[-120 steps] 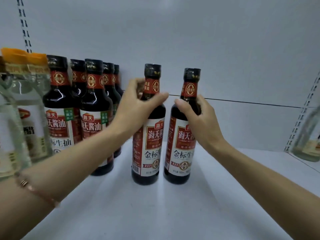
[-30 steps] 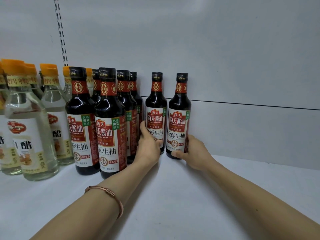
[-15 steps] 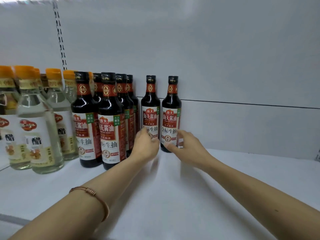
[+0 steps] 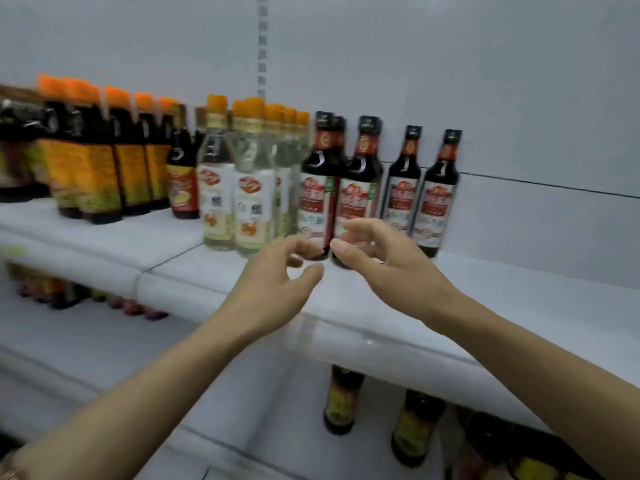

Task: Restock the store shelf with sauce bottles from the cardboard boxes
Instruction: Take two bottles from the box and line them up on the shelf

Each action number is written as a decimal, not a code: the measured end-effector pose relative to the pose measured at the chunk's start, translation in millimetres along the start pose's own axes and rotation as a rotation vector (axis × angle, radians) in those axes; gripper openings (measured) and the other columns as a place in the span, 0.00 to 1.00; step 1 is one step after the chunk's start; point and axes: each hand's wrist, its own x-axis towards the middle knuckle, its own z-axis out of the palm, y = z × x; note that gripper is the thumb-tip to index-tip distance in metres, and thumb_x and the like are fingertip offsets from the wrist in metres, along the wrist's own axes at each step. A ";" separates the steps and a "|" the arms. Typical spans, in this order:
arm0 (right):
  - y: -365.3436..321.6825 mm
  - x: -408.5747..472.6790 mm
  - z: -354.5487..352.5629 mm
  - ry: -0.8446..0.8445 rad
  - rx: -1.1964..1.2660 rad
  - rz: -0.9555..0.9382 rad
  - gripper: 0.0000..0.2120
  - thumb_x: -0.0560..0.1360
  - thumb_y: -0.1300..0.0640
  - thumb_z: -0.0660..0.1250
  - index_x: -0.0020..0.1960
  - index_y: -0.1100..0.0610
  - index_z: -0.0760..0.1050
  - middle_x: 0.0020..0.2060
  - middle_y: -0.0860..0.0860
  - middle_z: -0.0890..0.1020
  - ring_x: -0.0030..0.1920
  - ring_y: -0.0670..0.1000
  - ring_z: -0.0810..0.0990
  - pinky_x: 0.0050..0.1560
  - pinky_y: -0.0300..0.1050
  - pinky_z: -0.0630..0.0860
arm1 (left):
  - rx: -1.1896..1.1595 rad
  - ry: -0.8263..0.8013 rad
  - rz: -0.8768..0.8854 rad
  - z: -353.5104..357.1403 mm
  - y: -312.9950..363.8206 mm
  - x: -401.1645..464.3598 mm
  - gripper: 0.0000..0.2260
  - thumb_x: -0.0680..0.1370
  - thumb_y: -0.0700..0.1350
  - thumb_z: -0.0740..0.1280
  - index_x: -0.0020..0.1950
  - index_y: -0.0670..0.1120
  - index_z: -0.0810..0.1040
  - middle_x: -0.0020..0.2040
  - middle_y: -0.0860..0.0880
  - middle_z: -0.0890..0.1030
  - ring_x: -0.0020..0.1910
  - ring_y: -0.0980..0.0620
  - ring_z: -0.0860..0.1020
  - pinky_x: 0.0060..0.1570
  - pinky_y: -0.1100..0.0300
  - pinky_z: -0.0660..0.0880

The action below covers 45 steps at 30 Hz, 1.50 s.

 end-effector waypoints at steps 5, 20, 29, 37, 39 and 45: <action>-54.6 -13.2 90.7 -0.166 0.061 -0.090 0.16 0.76 0.43 0.65 0.62 0.46 0.73 0.57 0.39 0.78 0.55 0.35 0.78 0.46 0.27 0.74 | -0.026 0.138 -0.121 -89.2 -40.7 -68.6 0.04 0.78 0.48 0.66 0.47 0.55 0.80 0.46 0.59 0.82 0.48 0.60 0.79 0.40 0.63 0.77; -171.7 11.5 383.8 -0.739 0.214 -0.304 0.15 0.77 0.41 0.62 0.61 0.45 0.73 0.56 0.38 0.77 0.57 0.37 0.76 0.53 0.30 0.72 | 0.238 0.407 -0.541 -316.2 -177.0 -224.5 0.09 0.79 0.55 0.62 0.54 0.56 0.79 0.51 0.61 0.80 0.51 0.65 0.77 0.45 0.71 0.69; -222.5 88.7 560.8 -0.986 0.336 -0.362 0.16 0.76 0.38 0.60 0.61 0.42 0.72 0.55 0.35 0.76 0.55 0.35 0.75 0.52 0.31 0.71 | 0.389 0.589 -0.753 -442.0 -254.9 -236.8 0.05 0.79 0.54 0.64 0.50 0.58 0.80 0.45 0.61 0.81 0.45 0.66 0.78 0.43 0.66 0.72; -268.7 146.3 669.8 -1.192 0.372 -0.456 0.15 0.77 0.39 0.58 0.60 0.44 0.72 0.54 0.36 0.76 0.55 0.36 0.74 0.51 0.32 0.69 | 0.443 0.761 -0.891 -517.7 -293.5 -244.8 0.06 0.79 0.52 0.64 0.52 0.54 0.79 0.46 0.59 0.81 0.44 0.65 0.78 0.45 0.65 0.72; -278.3 155.8 694.2 -1.228 0.342 -0.482 0.18 0.77 0.39 0.57 0.62 0.45 0.72 0.55 0.37 0.76 0.55 0.36 0.74 0.51 0.32 0.70 | 0.449 0.793 -0.900 -533.8 -302.4 -248.1 0.07 0.79 0.52 0.64 0.54 0.55 0.79 0.48 0.59 0.81 0.48 0.63 0.78 0.51 0.64 0.74; -313.4 184.3 779.6 -1.261 0.288 -0.502 0.20 0.77 0.37 0.56 0.63 0.44 0.72 0.57 0.38 0.76 0.59 0.39 0.75 0.63 0.41 0.71 | 0.435 0.793 -0.925 -596.4 -356.0 -260.3 0.06 0.79 0.52 0.64 0.54 0.56 0.78 0.49 0.60 0.80 0.47 0.66 0.78 0.48 0.69 0.74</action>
